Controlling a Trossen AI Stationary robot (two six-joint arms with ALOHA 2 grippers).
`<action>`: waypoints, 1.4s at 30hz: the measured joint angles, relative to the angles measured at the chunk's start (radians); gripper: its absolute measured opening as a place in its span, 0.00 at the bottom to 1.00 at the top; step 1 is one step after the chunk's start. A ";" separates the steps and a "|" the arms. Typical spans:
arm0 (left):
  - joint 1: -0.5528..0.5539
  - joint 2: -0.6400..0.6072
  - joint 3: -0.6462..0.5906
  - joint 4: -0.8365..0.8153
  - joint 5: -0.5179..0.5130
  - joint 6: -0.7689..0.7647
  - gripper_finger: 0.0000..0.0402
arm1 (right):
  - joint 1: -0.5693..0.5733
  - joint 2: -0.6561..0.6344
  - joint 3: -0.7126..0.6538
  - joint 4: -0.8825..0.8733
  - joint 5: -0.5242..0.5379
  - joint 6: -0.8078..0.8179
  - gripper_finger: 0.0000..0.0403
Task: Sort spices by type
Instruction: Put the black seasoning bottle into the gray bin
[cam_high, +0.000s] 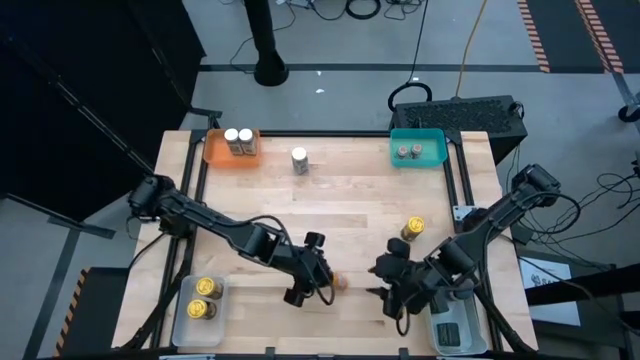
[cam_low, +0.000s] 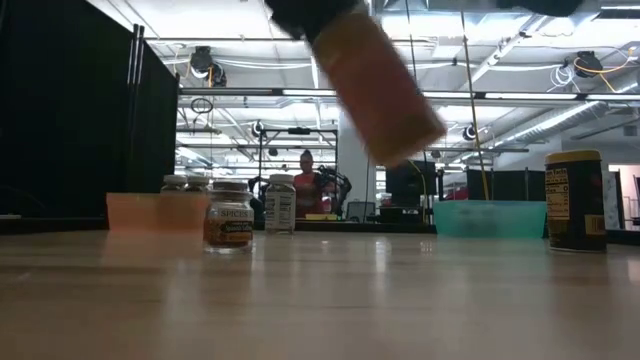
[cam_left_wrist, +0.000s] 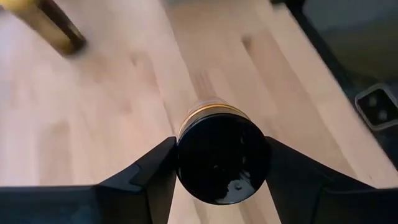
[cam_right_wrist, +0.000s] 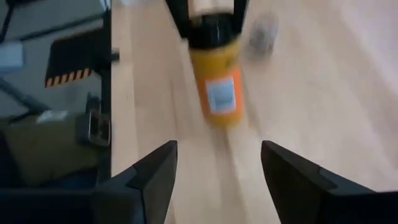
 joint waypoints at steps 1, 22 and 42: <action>0.000 0.011 0.012 -0.032 0.004 -0.008 0.52 | 0.007 0.001 0.000 -0.024 -0.011 0.028 0.53; 0.006 0.266 0.359 -0.570 -0.027 -0.059 0.52 | 0.014 0.001 0.000 -0.072 -0.013 0.074 0.49; 0.007 0.257 0.363 -0.568 -0.026 -0.028 0.64 | 0.009 0.001 0.000 -0.072 0.050 0.043 0.49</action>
